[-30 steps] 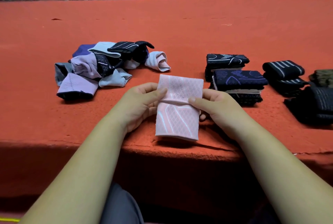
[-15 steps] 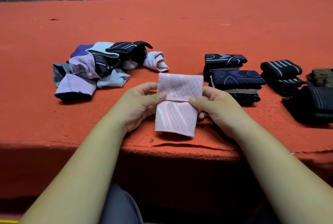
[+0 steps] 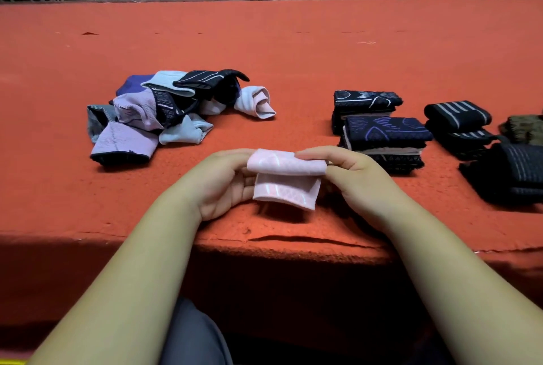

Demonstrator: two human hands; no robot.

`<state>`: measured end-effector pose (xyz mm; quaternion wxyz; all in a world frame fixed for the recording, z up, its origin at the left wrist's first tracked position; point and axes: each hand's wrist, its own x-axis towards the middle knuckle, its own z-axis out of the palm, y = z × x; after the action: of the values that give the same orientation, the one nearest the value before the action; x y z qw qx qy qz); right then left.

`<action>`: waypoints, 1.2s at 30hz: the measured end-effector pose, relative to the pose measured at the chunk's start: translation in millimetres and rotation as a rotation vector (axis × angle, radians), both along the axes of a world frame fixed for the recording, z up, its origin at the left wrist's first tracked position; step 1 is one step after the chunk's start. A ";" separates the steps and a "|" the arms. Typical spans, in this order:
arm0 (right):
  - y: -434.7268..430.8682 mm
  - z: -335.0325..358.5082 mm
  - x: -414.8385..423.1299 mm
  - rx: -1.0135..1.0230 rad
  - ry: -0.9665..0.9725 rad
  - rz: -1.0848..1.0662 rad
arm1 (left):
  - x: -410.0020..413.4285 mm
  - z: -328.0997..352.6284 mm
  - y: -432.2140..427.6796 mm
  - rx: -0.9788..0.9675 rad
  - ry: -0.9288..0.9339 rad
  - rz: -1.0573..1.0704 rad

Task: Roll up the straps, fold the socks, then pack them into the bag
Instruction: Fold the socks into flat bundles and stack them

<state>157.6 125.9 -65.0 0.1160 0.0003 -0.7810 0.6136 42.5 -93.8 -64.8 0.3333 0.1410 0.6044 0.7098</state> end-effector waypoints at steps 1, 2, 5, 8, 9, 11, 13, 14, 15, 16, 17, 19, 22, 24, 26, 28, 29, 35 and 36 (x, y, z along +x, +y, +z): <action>-0.3 1.1 1.0 0.006 -0.015 -0.011 | -0.9 -0.4 0.2 0.030 -0.053 -0.010; -0.2 2.3 2.3 -0.007 -0.032 -0.014 | -1.1 -0.9 0.5 0.060 -0.104 -0.008; 1.0 2.9 0.9 -0.091 -0.083 0.008 | -1.4 -6.4 2.1 0.067 -0.052 0.012; 1.8 -2.4 -10.3 -0.272 -0.123 0.081 | -1.9 -8.0 1.4 0.081 0.050 0.046; 3.1 -4.2 -13.2 -0.299 -0.133 0.083 | -2.4 -7.1 1.5 0.104 0.059 0.053; 5.0 -7.3 -14.0 -0.166 -0.127 0.042 | -2.5 -4.5 2.7 0.150 0.072 0.071; 3.3 -10.0 -11.0 -0.054 -0.095 0.019 | -2.1 -2.4 4.9 0.176 0.092 0.094; 3.0 -11.4 -10.6 -0.072 -0.080 0.003 | -2.0 -2.3 5.7 0.177 0.100 0.101; 2.4 -11.9 -9.9 -0.104 -0.066 -0.017 | -2.0 -2.7 5.7 0.169 0.102 0.099; 1.0 -11.4 -9.4 -0.118 -0.049 -0.043 | -1.5 -2.6 4.7 0.151 0.097 0.082; -0.1 -11.1 -10.0 -0.112 -0.032 -0.068 | -0.8 -2.8 3.5 0.123 0.097 0.042; -1.3 -10.3 -10.9 -0.067 -0.014 -0.123 | 2.2 -3.5 2.0 0.030 0.140 -0.051; -5.0 -7.3 -11.1 0.002 -0.004 -0.162 | 5.4 -2.9 4.6 -0.078 0.256 -0.018; -8.7 -4.5 -12.4 0.103 -0.018 -0.168 | 3.6 -2.7 6.7 -0.092 0.302 0.062; -12.1 -1.6 -15.3 0.150 -0.031 -0.194 | 1.4 -2.4 7.5 -0.089 0.315 0.112; -15.2 -2.0 -19.1 0.131 -0.026 -0.241 | -0.6 -2.6 8.3 -0.080 0.307 0.142; -17.5 -2.4 -21.0 0.108 -0.026 -0.268 | -1.6 -3.1 9.2 -0.072 0.298 0.164; -25.3 -10.9 -44.4 0.120 0.017 -0.470 | -13.1 -3.5 24.3 -0.125 0.325 0.468; -26.5 -8.9 -48.8 0.180 0.013 -0.486 | -15.0 -1.6 26.7 -0.144 0.366 0.488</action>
<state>108.8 99.4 -73.9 0.2647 -0.1730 -0.8089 0.4956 27.5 -67.0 -66.4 0.0476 0.0933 0.7189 0.6871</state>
